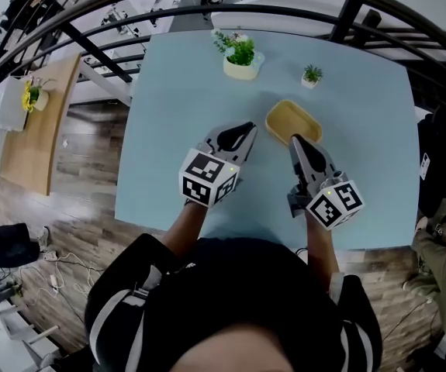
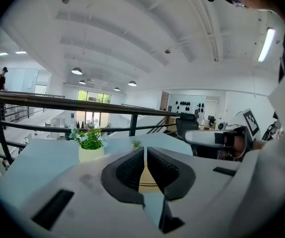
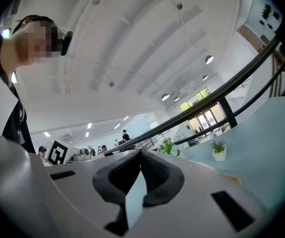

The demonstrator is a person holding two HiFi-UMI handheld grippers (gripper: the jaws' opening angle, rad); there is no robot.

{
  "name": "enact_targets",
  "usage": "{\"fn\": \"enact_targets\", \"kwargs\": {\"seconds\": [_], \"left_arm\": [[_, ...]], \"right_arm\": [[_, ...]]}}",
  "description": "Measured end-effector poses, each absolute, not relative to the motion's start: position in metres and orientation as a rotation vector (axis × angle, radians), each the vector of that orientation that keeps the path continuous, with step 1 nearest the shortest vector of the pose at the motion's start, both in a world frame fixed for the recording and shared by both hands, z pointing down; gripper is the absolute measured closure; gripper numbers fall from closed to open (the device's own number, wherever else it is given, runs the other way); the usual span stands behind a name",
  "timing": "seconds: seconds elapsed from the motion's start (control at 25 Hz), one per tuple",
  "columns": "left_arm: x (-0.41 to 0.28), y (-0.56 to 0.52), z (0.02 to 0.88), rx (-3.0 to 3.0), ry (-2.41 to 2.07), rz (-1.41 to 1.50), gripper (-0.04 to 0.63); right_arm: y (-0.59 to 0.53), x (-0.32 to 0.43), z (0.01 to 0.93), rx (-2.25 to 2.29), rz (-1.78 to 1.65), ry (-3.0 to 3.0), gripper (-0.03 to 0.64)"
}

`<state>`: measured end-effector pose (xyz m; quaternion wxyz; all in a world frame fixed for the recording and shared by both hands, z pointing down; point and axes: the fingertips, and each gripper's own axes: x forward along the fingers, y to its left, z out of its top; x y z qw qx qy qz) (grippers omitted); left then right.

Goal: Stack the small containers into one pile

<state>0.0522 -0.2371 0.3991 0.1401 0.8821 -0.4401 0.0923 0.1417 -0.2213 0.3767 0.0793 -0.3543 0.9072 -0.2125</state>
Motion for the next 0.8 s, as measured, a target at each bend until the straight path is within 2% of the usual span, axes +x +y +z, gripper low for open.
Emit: {"fn": "enact_targets", "kwargs": {"seconds": [0.8], "left_arm": [[0.039, -0.237, 0.394, 2.553, -1.296, 0.282, 0.566]], "right_arm": [[-0.223, 0.124, 0.372, -1.006, -0.630, 2.719, 0.611]]}}
